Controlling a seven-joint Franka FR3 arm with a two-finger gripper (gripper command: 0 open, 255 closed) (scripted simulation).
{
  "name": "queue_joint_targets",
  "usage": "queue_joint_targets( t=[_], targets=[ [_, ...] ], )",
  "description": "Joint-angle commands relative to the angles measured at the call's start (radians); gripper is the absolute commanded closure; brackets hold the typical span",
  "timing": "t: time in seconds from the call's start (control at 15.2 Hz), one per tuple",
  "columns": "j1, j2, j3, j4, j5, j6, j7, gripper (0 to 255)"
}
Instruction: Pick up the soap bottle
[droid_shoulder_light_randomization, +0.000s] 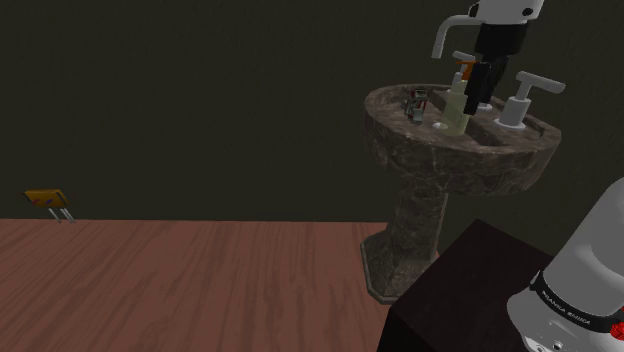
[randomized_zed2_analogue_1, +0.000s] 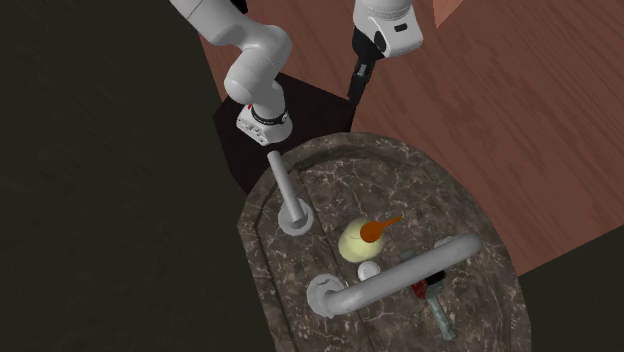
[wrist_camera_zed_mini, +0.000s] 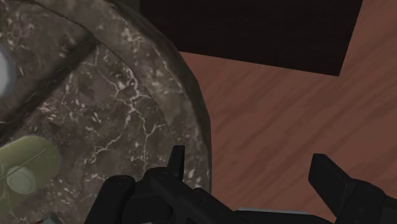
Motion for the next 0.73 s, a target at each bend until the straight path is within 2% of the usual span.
queue_joint_targets(
  t=[0.0, 0.66],
  targets=[
    [0.0, 0.0, 0.0, 0.0, 0.0, 0.0, 0.0, 0],
    [-0.044, 0.214, -0.193, 0.196, -0.106, 0.055, -0.234, 0]
  ],
)
